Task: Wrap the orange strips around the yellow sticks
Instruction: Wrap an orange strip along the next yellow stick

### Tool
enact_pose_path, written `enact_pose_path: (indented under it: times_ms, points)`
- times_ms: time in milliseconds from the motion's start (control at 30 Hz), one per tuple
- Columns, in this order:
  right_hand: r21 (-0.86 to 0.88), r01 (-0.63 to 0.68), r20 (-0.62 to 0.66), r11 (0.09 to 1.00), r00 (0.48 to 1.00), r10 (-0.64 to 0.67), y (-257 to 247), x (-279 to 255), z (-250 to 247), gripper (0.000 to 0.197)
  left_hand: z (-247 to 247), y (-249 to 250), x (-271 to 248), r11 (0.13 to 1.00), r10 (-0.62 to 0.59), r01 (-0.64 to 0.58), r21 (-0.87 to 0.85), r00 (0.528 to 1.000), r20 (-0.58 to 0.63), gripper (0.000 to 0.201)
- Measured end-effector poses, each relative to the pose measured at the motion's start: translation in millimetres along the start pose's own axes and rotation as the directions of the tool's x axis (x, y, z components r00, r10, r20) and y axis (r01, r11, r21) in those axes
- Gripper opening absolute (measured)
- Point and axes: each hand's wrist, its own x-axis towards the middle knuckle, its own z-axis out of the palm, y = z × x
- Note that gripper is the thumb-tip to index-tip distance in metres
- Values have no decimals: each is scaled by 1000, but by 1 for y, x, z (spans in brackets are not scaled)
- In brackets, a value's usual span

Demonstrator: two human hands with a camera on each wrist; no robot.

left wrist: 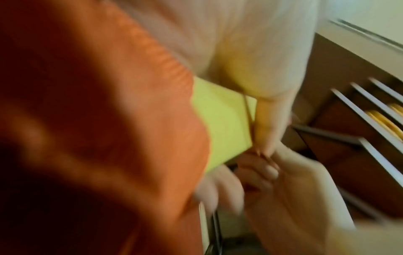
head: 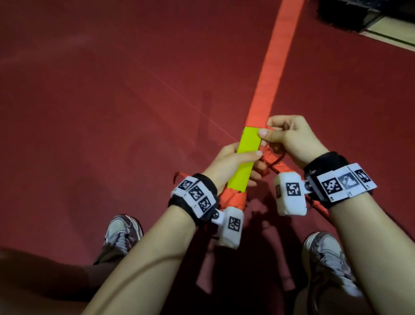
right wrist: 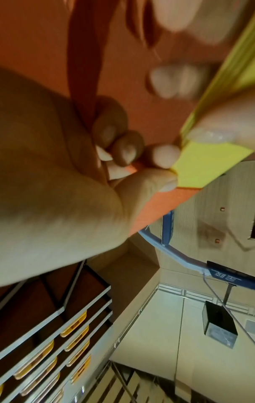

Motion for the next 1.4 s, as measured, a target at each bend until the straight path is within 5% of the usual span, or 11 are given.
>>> enact_pose_path:
  times_ms: [100,233,367,533,633,700,767,833,933,1067,1400]
  points:
    - [-45,11,37,999,999,-10,-4,-2,4,17,-1,-2,-4,996,-22,30,-83,995,92,8]
    - [-269,-16,-97,963,995,-11,-8,-4,8,34,1,-14,6,957,217,-166,238,953,-209,13]
    - [-394,-64,-105,917,994,24,-11,-5,23,48,-3,-19,6,634,368,-42,772,895,-253,21]
    - [-276,-126,-276,953,960,47,8,-2,36,46,5,-20,0,388,569,-46,921,798,-200,43]
    - [-158,-134,-297,978,951,83,10,-1,31,48,1,-12,4,557,459,-69,828,856,-238,55]
    - [-172,-85,-280,981,959,34,5,-1,26,46,0,-3,5,843,279,-126,522,934,-225,57]
    - [-125,-5,-199,992,980,-20,0,-4,21,32,-5,1,7,987,134,-119,112,981,-142,58]
    - [-67,38,-101,997,994,-45,-7,-8,18,21,-10,5,7,989,79,-81,-122,997,-21,64]
    - [-100,77,-21,992,997,-79,-14,-13,17,24,-10,5,3,990,111,-107,-88,993,40,48]
    - [-232,56,40,971,998,-48,-11,-9,12,35,-5,-7,2,964,266,-264,39,959,-93,18]
    - [-568,-151,-40,809,987,157,-12,2,-28,21,-27,-7,12,833,523,-377,405,774,-357,14]
